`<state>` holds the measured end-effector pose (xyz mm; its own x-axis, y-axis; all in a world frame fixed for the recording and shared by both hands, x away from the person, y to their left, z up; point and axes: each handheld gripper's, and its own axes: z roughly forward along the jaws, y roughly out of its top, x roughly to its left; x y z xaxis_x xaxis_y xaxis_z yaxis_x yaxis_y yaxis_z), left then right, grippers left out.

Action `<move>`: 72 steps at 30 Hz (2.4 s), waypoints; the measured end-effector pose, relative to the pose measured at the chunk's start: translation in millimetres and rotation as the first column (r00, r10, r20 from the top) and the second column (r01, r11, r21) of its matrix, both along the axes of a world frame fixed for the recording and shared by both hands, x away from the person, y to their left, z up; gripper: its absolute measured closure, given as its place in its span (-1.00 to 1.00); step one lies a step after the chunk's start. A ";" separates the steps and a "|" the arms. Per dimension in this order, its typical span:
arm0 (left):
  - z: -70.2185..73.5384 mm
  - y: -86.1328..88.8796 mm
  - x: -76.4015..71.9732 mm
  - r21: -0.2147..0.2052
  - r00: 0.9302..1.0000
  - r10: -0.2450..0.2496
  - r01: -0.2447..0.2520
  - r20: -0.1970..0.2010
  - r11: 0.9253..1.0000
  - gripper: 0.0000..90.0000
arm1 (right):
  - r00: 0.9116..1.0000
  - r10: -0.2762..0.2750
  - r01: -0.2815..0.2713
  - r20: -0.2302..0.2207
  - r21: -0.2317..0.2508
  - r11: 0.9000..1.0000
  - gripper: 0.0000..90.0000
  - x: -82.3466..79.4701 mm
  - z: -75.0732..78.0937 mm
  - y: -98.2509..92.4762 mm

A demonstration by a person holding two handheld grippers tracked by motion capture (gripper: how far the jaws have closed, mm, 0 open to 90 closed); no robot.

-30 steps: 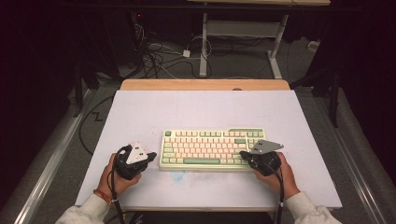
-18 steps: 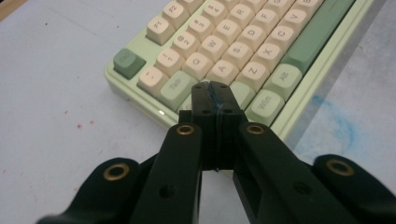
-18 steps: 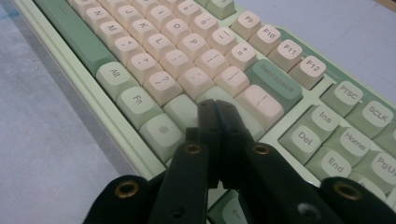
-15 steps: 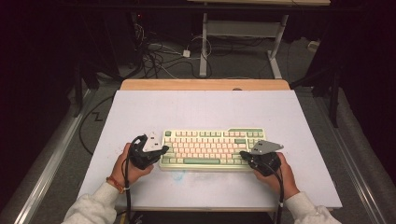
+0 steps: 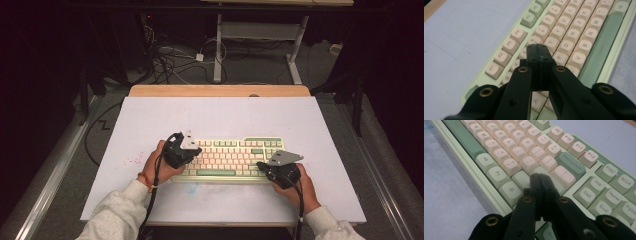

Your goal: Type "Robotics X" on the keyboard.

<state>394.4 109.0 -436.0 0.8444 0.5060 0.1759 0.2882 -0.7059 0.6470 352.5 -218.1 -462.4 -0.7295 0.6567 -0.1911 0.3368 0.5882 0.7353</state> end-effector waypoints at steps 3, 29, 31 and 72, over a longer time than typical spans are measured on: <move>-1.5 -9.1 6.5 -0.002 1.000 -0.009 0.009 -0.015 1.000 0.95 | 1.000 0.000 0.000 0.001 -0.002 1.000 1.00 -0.2 0.0 -0.1; -15.5 -26.7 8.1 0.083 1.000 -0.022 0.023 -0.005 0.996 0.94 | 1.000 -0.005 0.005 0.002 -0.010 1.000 1.00 -1.5 0.2 0.9; -14.7 -27.0 7.5 0.088 1.000 -0.025 0.025 -0.001 0.996 0.95 | 1.000 -0.002 0.002 0.005 -0.013 1.000 1.00 -1.1 0.4 0.9; -20.4 86.9 -61.8 -0.121 0.969 0.162 -0.141 0.184 0.982 -0.59 | 0.995 0.027 -0.033 0.096 0.062 0.998 1.00 -13.1 37.7 1.8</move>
